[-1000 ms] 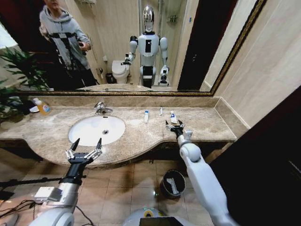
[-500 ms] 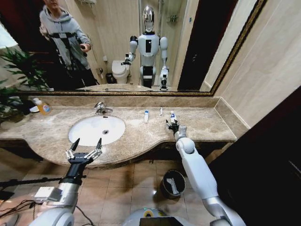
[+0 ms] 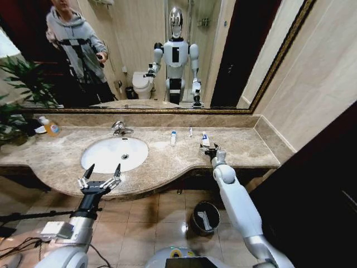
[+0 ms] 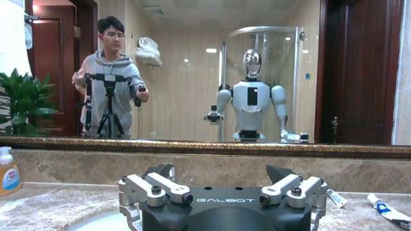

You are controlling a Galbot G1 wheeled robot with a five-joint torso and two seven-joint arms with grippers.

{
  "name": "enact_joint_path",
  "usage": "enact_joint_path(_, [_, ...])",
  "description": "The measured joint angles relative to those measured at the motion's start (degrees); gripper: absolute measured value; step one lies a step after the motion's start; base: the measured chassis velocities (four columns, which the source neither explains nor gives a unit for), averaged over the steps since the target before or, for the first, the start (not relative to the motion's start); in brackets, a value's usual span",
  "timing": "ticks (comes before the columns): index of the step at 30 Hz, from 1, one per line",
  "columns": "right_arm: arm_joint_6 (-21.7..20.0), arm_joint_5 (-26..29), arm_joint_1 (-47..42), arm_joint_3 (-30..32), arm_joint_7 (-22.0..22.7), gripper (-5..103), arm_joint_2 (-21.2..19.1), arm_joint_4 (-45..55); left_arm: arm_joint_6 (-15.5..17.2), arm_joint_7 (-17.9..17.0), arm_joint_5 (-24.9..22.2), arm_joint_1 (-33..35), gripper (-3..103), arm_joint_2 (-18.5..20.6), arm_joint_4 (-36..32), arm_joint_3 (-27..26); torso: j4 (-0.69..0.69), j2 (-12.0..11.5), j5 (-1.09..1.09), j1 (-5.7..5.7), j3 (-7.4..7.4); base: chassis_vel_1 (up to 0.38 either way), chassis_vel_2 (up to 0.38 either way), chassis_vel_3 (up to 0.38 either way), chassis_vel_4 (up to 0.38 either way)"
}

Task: Pick up the trash from the sink and place it in the trash bin.

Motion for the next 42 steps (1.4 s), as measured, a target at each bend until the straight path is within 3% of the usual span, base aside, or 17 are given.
enact_joint_path(2, [-0.1,0.1,0.0,-0.1,-0.1,90,0.1,0.1,0.0,0.0,0.0,0.0,100,0.0,0.0,0.0,0.0,0.0,0.0,0.0,0.0,0.0,0.0,0.0,0.0])
enact_joint_path(5, [-0.1,0.5,0.1,-0.3,-0.1,82,0.2,0.1,0.0,0.0,0.0,0.0,100,0.0,0.0,0.0,0.0,0.0,0.0,0.0,0.0,0.0,0.0,0.0,0.0])
enact_joint_path(8, [-0.2,1.0,1.0,-0.4,0.0,65,0.5,-0.8,0.0,0.0,0.0,0.0,100,0.0,0.0,0.0,0.0,0.0,0.0,0.0,0.0,0.0,0.0,0.0,0.0])
enact_joint_path(10, [-0.3,1.2,1.2,-0.4,0.0,65,0.6,-0.9,0.0,0.0,0.0,0.0,100,0.0,0.0,0.0,0.0,0.0,0.0,0.0,0.0,0.0,0.0,0.0,0.0])
enact_joint_path(17, [-0.2,1.5,2.0,-0.4,0.0,32,0.9,-2.7,0.0,0.0,0.0,0.0,100,0.0,0.0,0.0,0.0,0.0,0.0,0.0,0.0,0.0,0.0,0.0,0.0])
enact_joint_path(19, [-0.1,1.5,2.1,-0.4,0.0,32,0.9,-2.8,0.0,0.0,0.0,0.0,100,0.0,0.0,0.0,0.0,0.0,0.0,0.0,0.0,0.0,0.0,0.0,0.0])
enact_joint_path(21, [0.3,1.5,2.1,-0.3,-0.1,21,0.8,-2.9,0.0,0.0,0.0,0.0,100,0.0,0.0,0.0,0.0,0.0,0.0,0.0,0.0,0.0,0.0,0.0,0.0])
enact_joint_path(22, [0.3,1.5,2.1,-0.3,-0.1,21,0.8,-2.9,0.0,0.0,0.0,0.0,100,0.0,0.0,0.0,0.0,0.0,0.0,0.0,0.0,0.0,0.0,0.0,0.0])
enact_joint_path(24, [0.9,1.7,2.0,-0.2,-0.1,5,0.6,-2.9,0.0,0.0,0.0,0.0,100,0.0,0.0,0.0,0.0,0.0,0.0,0.0,0.0,0.0,0.0,0.0,0.0])
enact_joint_path(35, [2.1,2.9,1.7,0.1,0.2,-3,0.2,-1.4,0.0,0.0,0.0,0.0,100,0.0,0.0,0.0,0.0,0.0,0.0,0.0,0.0,0.0,0.0,0.0,0.0])
enact_joint_path(36, [2.1,3.0,1.8,0.1,0.3,7,0.3,-1.4,0.0,0.0,0.0,0.0,100,0.0,0.0,0.0,0.0,0.0,0.0,0.0,0.0,0.0,0.0,0.0,0.0])
enact_joint_path(38, [2.1,3.1,2.0,0.2,0.3,7,0.3,-1.5,0.0,0.0,0.0,0.0,100,0.0,0.0,0.0,0.0,0.0,0.0,0.0,0.0,0.0,0.0,0.0,0.0])
enact_joint_path(41, [2.0,3.1,2.6,0.4,0.4,22,0.3,-2.4,0.0,0.0,0.0,0.0,100,0.0,0.0,0.0,0.0,0.0,0.0,0.01,0.0,0.0,0.0,0.0,0.0])
enact_joint_path(42, [2.0,3.1,2.6,0.4,0.4,22,0.3,-2.4,0.0,0.0,0.0,0.0,100,0.0,0.0,0.0,0.0,0.0,0.0,0.01,0.0,0.0,0.0,0.0,0.0])
